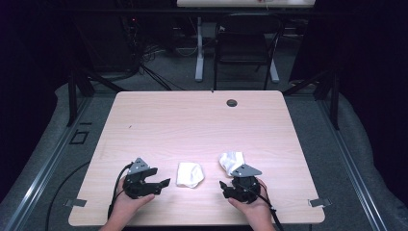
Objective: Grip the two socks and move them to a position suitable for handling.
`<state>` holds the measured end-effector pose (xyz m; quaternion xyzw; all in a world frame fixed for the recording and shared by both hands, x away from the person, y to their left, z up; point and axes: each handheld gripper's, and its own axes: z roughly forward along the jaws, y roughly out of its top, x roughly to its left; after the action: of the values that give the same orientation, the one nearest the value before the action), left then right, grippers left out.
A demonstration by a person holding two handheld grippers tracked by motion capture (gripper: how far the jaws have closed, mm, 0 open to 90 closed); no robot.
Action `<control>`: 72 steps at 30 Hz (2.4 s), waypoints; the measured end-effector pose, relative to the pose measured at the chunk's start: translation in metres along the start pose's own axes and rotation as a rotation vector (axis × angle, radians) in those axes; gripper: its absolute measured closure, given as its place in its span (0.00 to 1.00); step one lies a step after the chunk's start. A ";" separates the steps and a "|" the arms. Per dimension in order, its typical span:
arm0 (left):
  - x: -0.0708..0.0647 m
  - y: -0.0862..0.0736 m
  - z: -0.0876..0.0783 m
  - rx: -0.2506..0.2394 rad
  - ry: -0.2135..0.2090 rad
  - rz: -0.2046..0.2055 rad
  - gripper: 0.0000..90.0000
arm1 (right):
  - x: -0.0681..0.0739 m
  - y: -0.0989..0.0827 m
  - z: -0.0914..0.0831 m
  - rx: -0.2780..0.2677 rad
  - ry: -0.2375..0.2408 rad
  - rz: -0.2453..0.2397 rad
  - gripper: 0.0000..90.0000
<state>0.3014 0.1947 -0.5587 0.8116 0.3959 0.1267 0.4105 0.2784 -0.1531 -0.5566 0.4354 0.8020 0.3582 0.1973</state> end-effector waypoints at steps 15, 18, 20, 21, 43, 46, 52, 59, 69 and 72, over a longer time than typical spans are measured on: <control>0.002 -0.005 0.004 0.012 0.069 0.022 0.46 | -0.001 -0.005 0.016 0.054 0.026 0.045 0.52; 0.003 -0.005 0.004 0.014 0.063 0.019 0.46 | 0.001 -0.006 0.015 0.052 0.040 0.038 0.54; 0.002 -0.005 0.005 0.009 0.071 0.020 0.46 | 0.001 -0.006 0.015 0.047 0.035 0.040 0.55; 0.002 -0.004 0.005 0.010 0.064 0.022 0.46 | 0.001 -0.005 0.014 0.047 0.036 0.038 0.55; -0.028 0.023 0.020 0.005 0.029 0.068 0.61 | -0.004 -0.004 0.013 0.046 0.044 0.071 0.58; -0.036 0.028 0.028 0.014 0.020 0.077 0.64 | -0.006 -0.004 0.012 0.043 0.044 0.082 0.58; -0.046 0.034 0.042 0.032 -0.005 0.079 0.69 | -0.009 -0.004 0.010 0.035 0.045 0.100 0.58; -0.050 0.036 0.055 0.052 0.005 0.093 0.71 | -0.010 -0.005 0.011 0.037 0.052 0.104 0.58; -0.051 0.029 0.067 0.100 0.011 0.117 0.79 | -0.011 -0.005 0.011 0.028 0.054 0.109 0.58; -0.052 0.027 0.068 0.106 0.004 0.118 0.80 | -0.011 -0.005 0.011 0.033 0.053 0.109 0.58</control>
<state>0.3179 0.1076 -0.5751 0.8538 0.3543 0.1311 0.3582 0.2883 -0.1596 -0.5675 0.4720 0.7879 0.3664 0.1490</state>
